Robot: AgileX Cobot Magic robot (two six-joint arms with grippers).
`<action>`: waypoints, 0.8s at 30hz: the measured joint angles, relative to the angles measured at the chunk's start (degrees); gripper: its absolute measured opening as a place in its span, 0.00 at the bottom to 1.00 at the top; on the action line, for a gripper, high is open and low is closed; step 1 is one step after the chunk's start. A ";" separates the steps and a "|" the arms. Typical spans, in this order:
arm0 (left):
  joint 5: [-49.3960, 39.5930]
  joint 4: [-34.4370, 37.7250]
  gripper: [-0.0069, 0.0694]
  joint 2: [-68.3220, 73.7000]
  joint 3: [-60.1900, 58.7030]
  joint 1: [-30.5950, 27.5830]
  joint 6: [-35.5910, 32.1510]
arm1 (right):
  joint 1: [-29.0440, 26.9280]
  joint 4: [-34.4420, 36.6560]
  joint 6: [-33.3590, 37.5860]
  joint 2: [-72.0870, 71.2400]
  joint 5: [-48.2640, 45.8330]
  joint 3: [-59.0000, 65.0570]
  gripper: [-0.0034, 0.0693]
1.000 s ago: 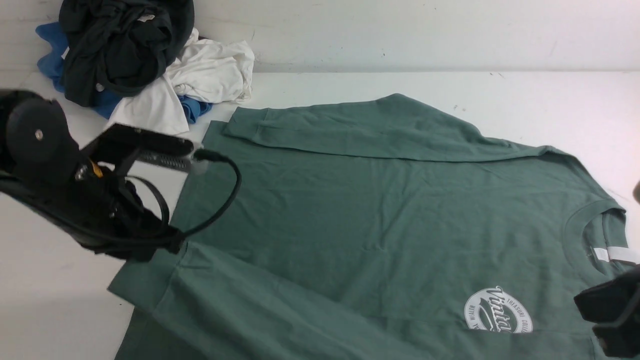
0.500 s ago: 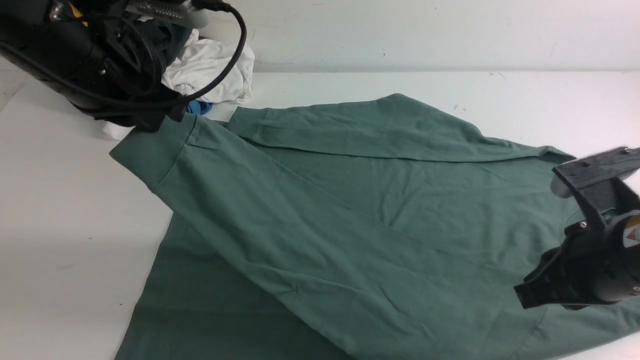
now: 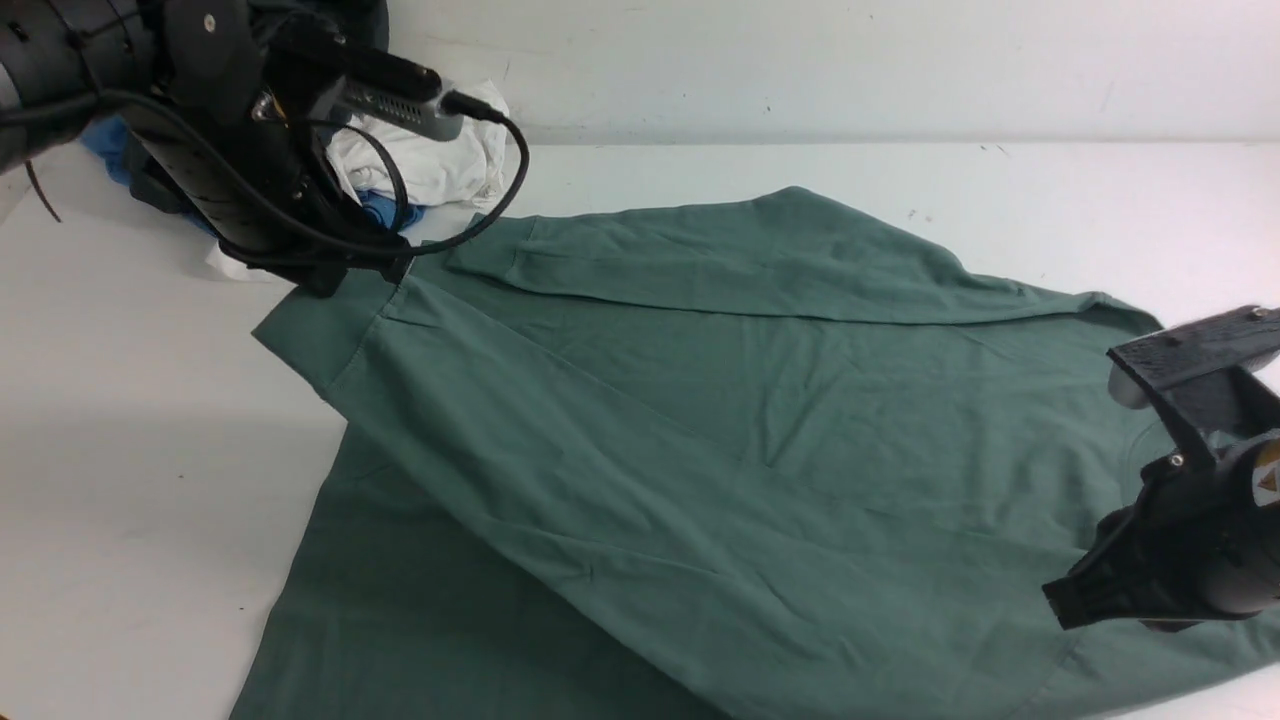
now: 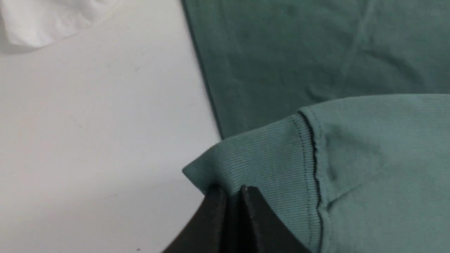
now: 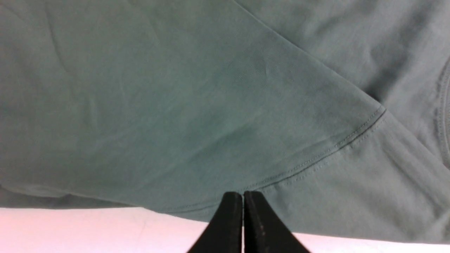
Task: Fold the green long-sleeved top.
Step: Use the left arm to drag and place the cuff at the centered position on the left edge of the fabric, then use the left arm to clamp the cuff farthest from it
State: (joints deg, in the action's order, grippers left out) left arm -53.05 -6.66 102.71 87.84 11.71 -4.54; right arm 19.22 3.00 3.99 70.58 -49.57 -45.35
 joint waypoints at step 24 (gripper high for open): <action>-2.28 3.80 0.66 23.59 30.45 -0.12 7.11 | 0.00 -1.15 -0.93 -4.15 -6.48 -13.11 0.34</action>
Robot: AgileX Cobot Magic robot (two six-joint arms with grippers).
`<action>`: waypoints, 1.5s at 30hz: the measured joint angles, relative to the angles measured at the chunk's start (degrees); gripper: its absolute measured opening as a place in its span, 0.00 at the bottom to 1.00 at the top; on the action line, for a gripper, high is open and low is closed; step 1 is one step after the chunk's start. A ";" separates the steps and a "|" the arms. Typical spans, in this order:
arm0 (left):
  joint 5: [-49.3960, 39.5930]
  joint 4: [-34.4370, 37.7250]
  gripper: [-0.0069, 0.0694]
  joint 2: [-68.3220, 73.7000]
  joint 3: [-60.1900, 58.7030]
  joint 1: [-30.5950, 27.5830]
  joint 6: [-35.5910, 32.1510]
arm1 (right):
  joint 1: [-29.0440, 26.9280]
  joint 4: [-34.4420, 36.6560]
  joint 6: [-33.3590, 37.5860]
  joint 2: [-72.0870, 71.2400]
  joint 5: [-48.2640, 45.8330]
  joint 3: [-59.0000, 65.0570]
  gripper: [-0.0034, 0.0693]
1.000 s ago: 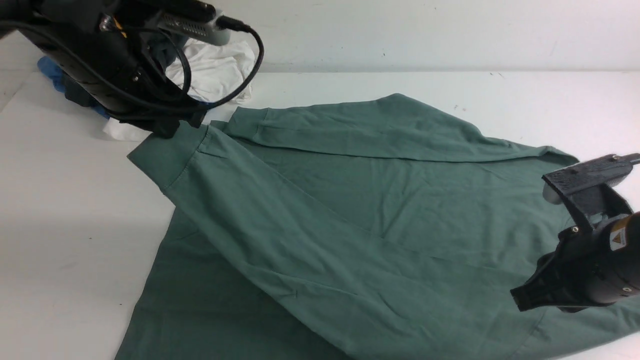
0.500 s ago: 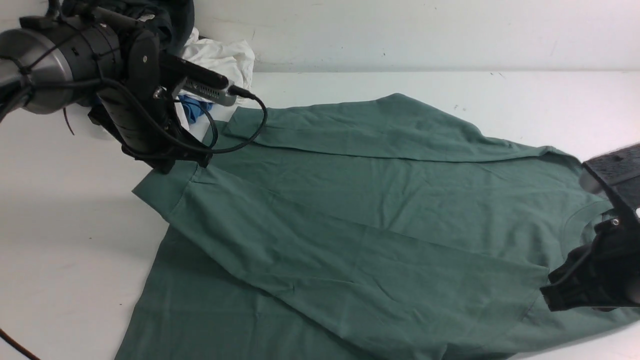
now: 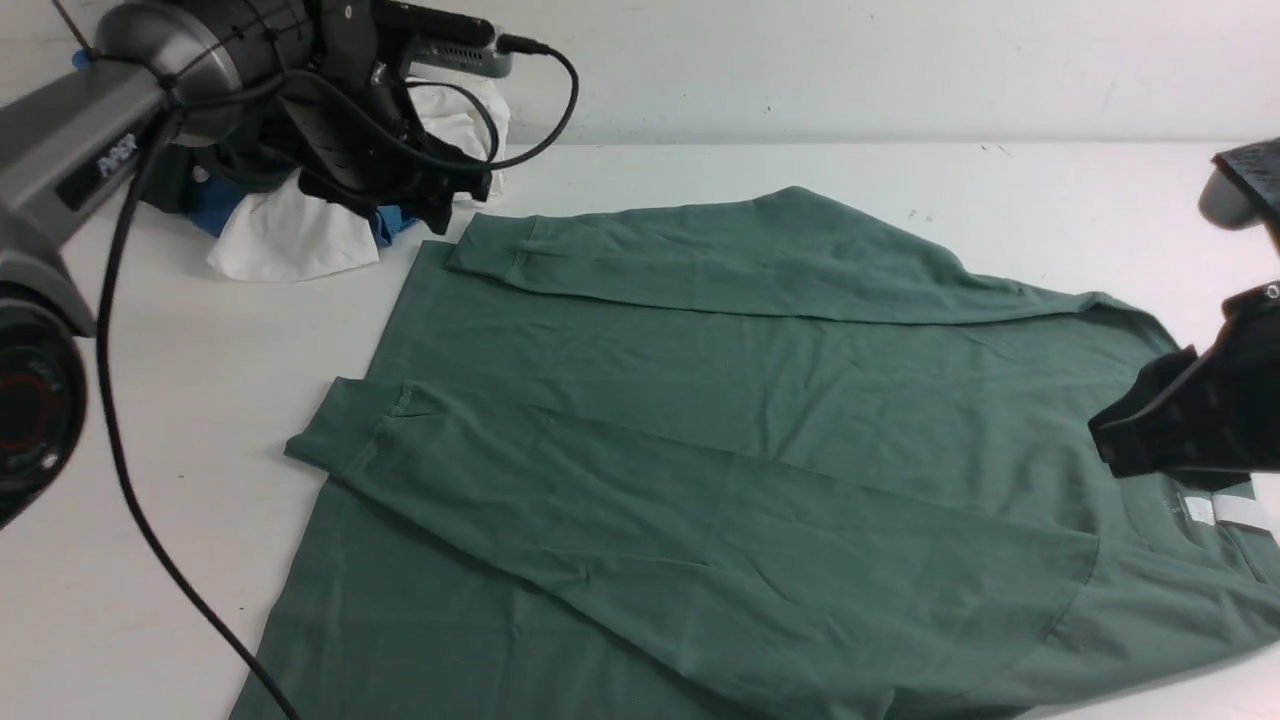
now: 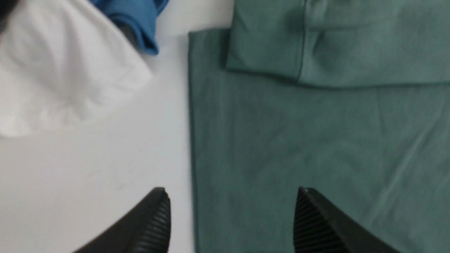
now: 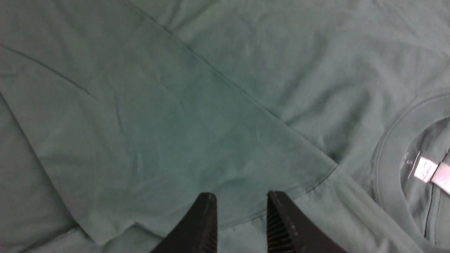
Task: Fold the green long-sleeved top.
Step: Use the left arm to clamp the cuff farthest from it
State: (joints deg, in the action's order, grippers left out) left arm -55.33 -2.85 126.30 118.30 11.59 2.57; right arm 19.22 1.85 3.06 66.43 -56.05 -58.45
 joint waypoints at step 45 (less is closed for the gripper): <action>15.61 1.17 0.12 20.21 15.38 -1.17 4.06 | 0.00 -1.47 -0.15 0.00 0.33 -0.66 0.38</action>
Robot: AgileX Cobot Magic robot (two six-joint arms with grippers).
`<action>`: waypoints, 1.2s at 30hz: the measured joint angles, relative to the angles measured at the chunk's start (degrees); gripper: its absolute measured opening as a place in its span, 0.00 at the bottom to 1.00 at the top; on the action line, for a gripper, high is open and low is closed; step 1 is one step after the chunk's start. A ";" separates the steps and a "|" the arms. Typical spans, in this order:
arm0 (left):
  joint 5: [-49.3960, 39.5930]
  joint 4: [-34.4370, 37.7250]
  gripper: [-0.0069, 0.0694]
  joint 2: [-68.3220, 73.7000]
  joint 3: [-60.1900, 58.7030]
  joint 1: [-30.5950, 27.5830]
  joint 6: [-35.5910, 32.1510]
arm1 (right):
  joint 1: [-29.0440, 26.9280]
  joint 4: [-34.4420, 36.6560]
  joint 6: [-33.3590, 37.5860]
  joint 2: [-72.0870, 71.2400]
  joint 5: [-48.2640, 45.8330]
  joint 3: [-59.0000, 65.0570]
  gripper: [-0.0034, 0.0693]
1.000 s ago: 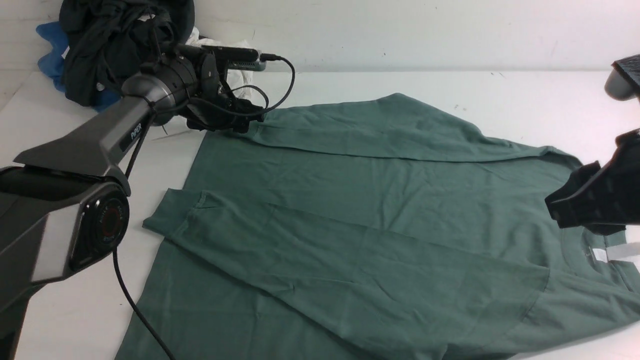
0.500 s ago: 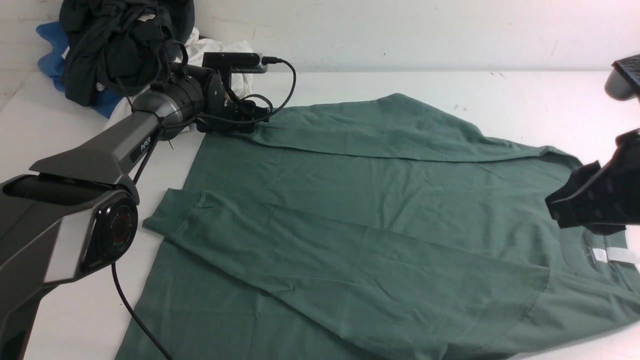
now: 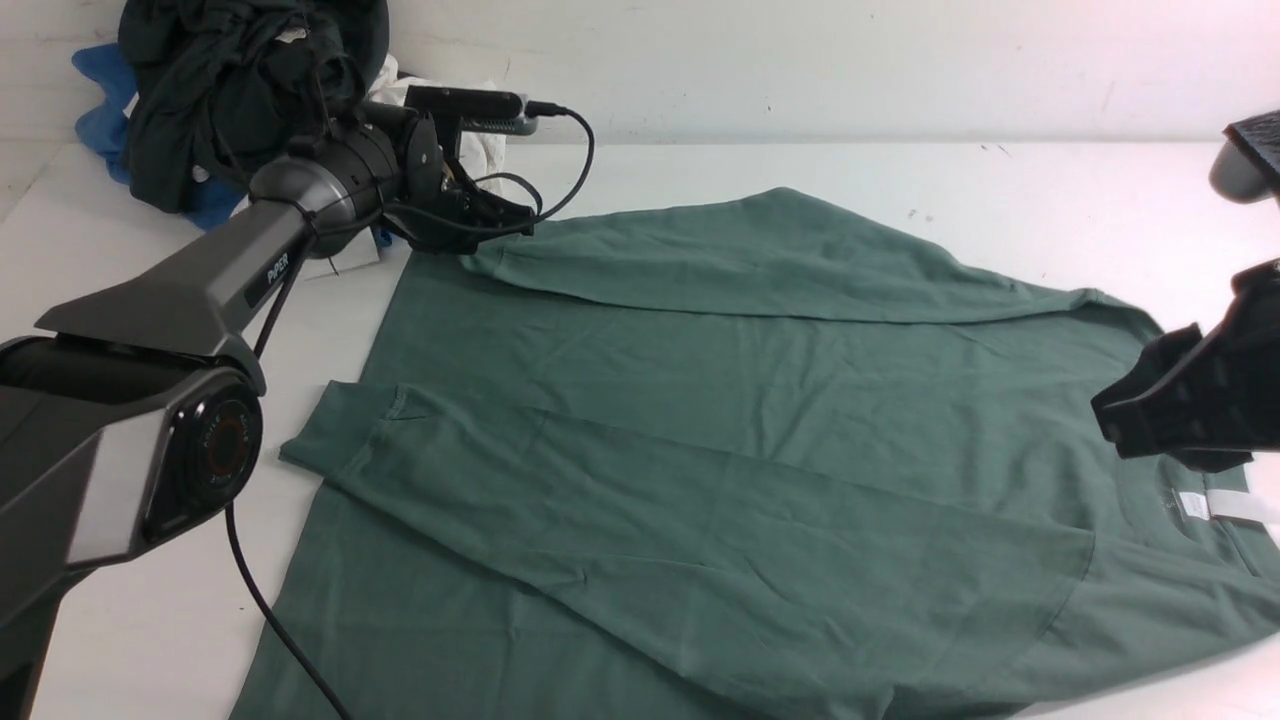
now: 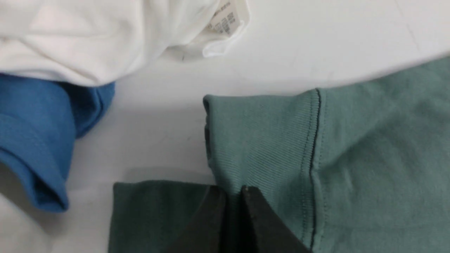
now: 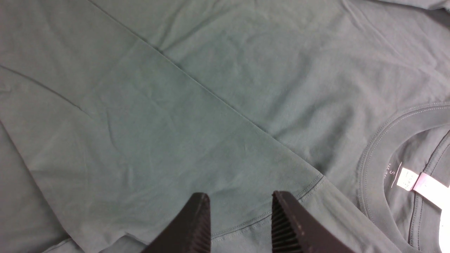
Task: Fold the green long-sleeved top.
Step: Use the left arm to clamp the cuff farthest from it, then use the left arm to drag and drop the cuff onto the cuff closest to the left arm
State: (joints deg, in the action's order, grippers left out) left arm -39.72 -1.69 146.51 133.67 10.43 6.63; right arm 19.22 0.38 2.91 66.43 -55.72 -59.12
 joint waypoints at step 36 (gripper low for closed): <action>-16.79 5.67 0.12 -47.62 -58.14 0.94 -5.73 | 0.54 -0.38 0.63 -13.39 -5.54 -0.08 0.38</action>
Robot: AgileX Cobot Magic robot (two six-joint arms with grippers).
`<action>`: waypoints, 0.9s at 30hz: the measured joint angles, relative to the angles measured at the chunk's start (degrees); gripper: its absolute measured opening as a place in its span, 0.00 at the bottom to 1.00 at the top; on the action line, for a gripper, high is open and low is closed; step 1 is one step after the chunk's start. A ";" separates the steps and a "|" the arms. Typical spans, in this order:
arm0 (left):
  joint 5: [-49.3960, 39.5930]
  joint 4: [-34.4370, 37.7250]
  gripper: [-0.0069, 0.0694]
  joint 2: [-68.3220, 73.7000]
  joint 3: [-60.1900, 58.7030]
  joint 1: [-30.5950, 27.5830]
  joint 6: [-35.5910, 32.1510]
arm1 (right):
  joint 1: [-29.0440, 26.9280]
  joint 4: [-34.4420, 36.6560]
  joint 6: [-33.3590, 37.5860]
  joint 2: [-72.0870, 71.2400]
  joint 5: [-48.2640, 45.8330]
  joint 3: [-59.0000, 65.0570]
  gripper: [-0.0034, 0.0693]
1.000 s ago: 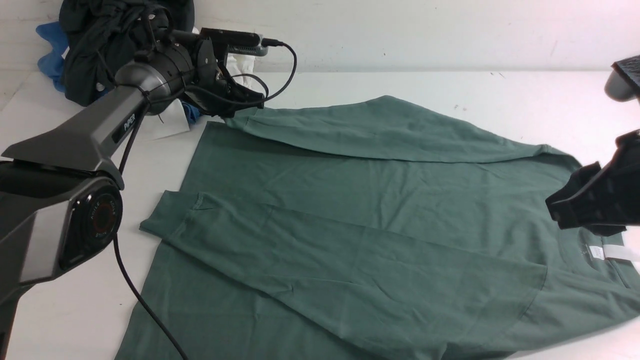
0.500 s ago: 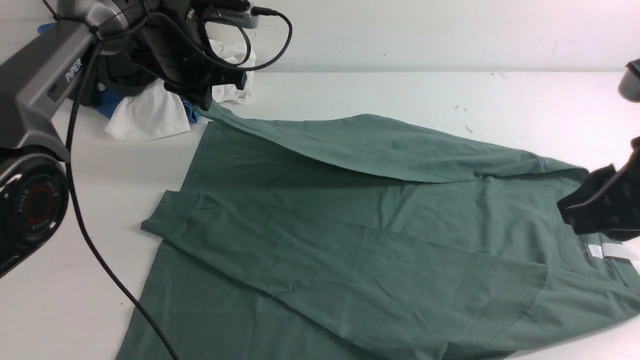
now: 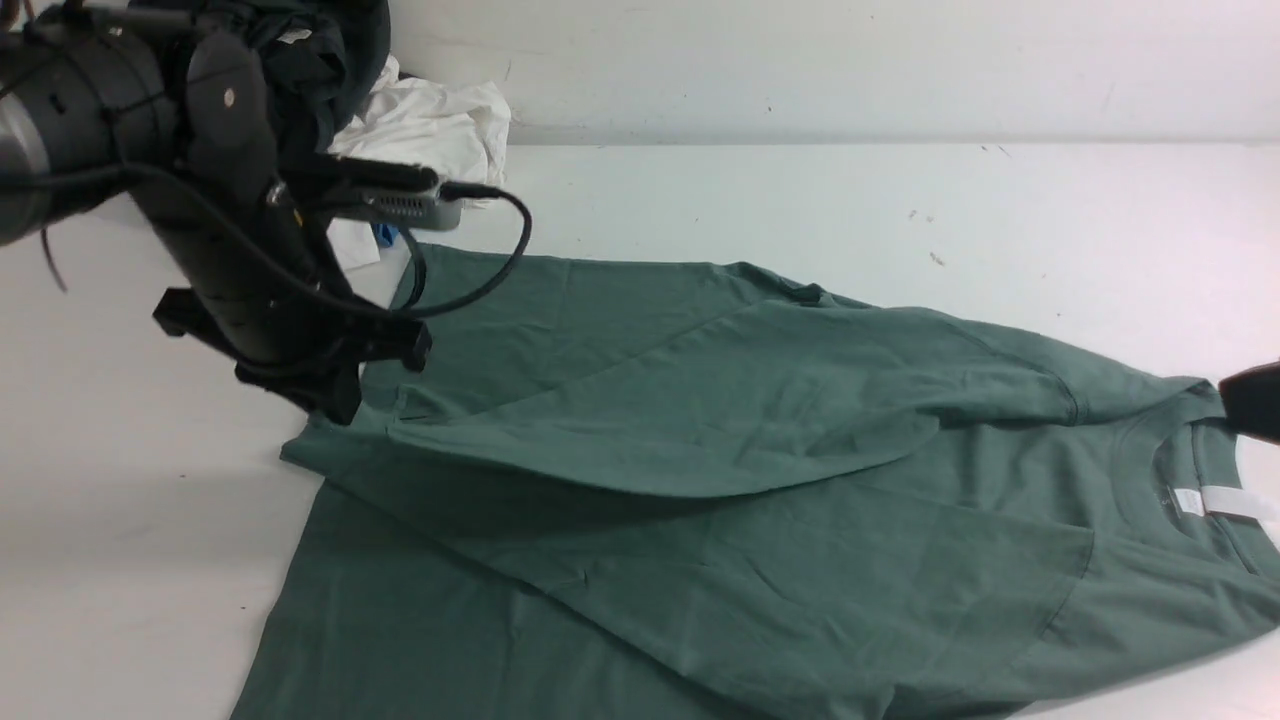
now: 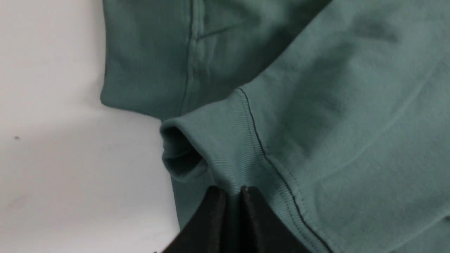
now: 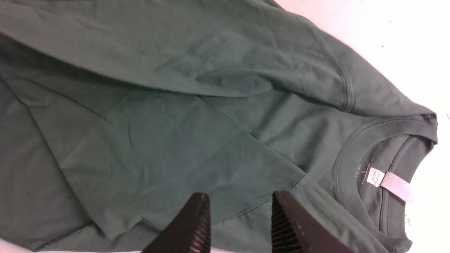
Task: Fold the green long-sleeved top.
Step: Use the left arm to drag and drop the cuff onto the cuff closest to the left arm, then use both arms simultaneously to clamp the lower edge of the clothing fabric
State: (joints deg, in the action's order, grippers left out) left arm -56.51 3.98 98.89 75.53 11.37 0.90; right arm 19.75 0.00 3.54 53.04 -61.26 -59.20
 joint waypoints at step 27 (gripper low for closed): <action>-10.71 -0.93 0.70 -16.92 -24.27 15.00 -26.02 | 5.74 15.07 8.94 -0.05 -10.79 0.00 0.38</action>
State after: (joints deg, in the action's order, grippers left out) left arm -67.22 3.05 81.97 51.26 26.37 -25.12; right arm 25.49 15.07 12.48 52.99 -72.05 -59.20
